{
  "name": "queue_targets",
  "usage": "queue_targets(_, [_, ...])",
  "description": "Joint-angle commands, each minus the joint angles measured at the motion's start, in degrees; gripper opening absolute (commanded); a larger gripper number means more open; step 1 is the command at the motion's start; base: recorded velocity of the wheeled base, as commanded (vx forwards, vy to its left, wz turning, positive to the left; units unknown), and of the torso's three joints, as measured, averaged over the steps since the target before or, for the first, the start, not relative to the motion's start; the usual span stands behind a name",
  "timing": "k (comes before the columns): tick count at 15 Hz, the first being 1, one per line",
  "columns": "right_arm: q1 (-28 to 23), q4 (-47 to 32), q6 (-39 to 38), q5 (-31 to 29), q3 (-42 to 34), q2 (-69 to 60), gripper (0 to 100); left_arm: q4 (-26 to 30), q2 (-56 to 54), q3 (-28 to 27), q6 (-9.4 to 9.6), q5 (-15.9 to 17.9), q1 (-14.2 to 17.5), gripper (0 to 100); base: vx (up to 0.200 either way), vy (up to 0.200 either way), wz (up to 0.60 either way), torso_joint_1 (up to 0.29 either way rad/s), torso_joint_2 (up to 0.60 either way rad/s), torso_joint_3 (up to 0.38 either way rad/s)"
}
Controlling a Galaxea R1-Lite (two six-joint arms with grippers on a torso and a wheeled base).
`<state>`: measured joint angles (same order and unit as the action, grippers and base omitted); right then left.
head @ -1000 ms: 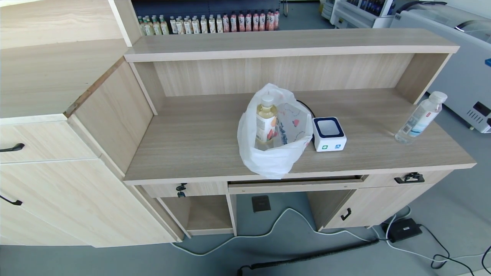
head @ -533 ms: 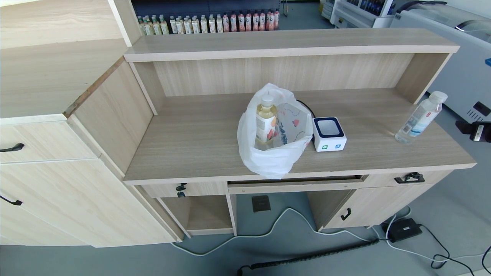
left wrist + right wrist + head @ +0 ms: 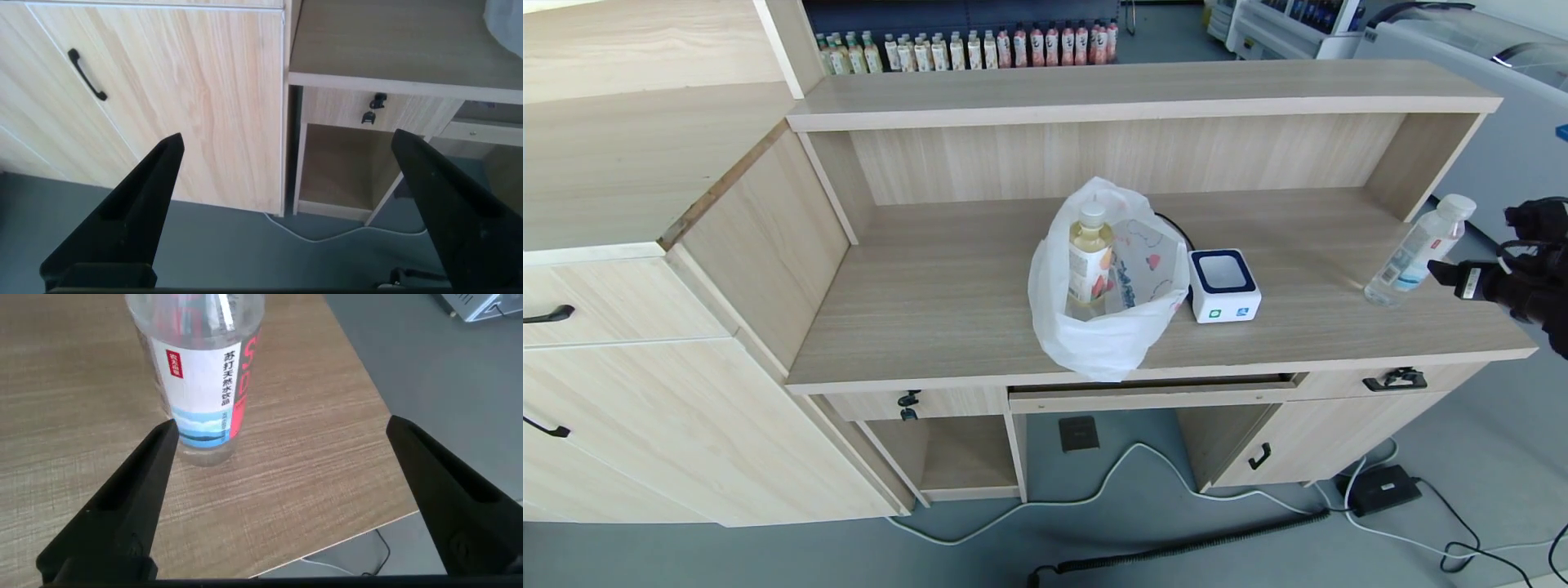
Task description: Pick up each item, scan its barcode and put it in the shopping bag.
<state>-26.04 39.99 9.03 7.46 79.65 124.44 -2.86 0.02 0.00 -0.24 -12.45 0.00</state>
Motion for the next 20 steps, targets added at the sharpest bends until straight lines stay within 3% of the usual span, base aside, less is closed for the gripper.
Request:
queue_targets(1, [1.5, -0.2, 0.0, -0.1, 3.0, 2.3, 100, 0.0, 0.0, 0.0, -0.02, 0.0, 0.0, 100, 0.000, 0.000, 0.00, 0.000, 0.00, 0.000])
queue_targets(11, [6.1, 0.4, 0.5, -0.3, 7.4, 6.2, 100, 0.0, 0.0, 0.0, -0.02, 0.0, 0.0, 100, 0.000, 0.000, 0.00, 0.000, 0.00, 0.000])
queue_targets(20, [5.2, 0.7, 3.4, -0.3, 10.5, 8.4, 100, 0.0, 0.0, 0.0, -0.02, 0.0, 0.0, 100, 0.000, 0.000, 0.00, 0.000, 0.00, 0.000])
